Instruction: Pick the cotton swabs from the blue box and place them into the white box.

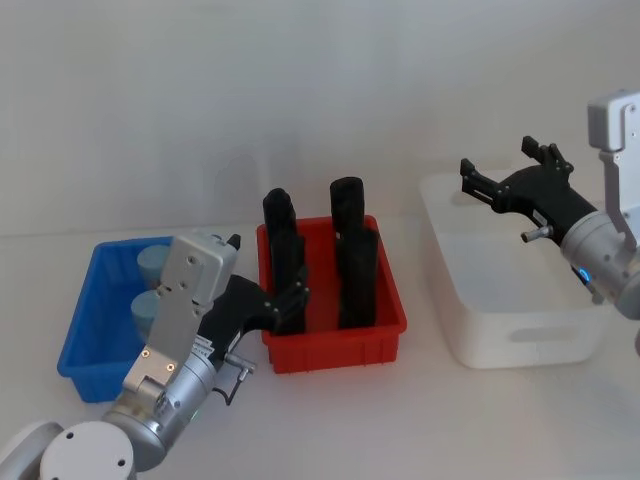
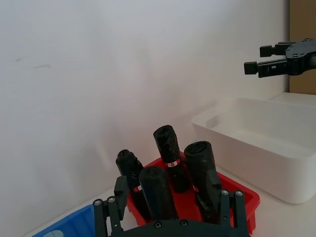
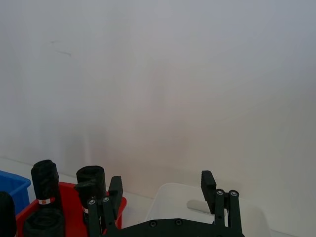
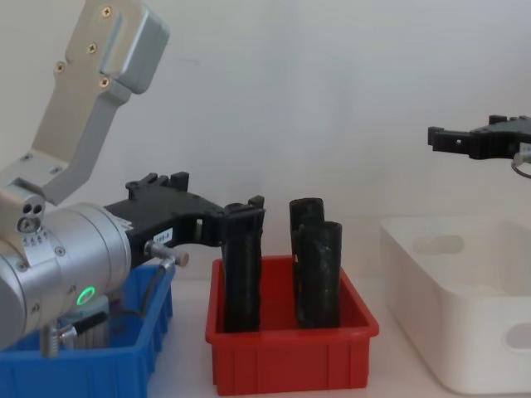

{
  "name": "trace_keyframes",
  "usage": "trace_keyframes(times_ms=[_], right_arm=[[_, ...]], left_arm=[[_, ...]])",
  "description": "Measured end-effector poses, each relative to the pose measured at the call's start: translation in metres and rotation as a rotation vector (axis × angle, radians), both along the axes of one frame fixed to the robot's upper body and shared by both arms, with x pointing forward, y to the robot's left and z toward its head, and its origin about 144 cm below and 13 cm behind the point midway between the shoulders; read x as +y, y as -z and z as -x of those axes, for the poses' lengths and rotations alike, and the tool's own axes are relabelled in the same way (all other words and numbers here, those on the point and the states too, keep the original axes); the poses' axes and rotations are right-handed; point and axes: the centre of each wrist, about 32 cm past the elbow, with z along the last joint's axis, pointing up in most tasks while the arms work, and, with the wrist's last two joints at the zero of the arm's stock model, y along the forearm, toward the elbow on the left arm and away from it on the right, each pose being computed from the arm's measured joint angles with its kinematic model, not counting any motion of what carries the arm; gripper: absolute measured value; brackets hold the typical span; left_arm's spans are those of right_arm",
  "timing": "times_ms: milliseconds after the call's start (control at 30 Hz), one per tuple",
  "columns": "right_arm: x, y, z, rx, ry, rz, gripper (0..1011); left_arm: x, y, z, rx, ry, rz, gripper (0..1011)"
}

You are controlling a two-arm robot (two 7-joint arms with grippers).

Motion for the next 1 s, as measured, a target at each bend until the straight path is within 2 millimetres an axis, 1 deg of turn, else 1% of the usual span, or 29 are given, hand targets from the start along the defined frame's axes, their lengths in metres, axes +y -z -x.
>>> trace_keyframes(times_ms=[200,500,700,1000], right_arm=[[0.000,0.000,0.000,0.000,0.000,0.000,1001],[0.000,0.000,0.000,0.000,0.000,0.000,1001],[0.000,0.000,0.000,0.000,0.000,0.000,1001],[0.000,0.000,0.000,0.000,0.000,0.000,1002]], left_arm=[[0.005,0.000,-0.004,0.026,-0.017,0.015,1004],[0.017,0.000,-0.012,0.089,-0.072,0.036,1004],[0.028,0.000,-0.020,0.142,-0.118,0.042,1004],[0.047,0.001,-0.038,0.222,-0.182,0.044,1004]])
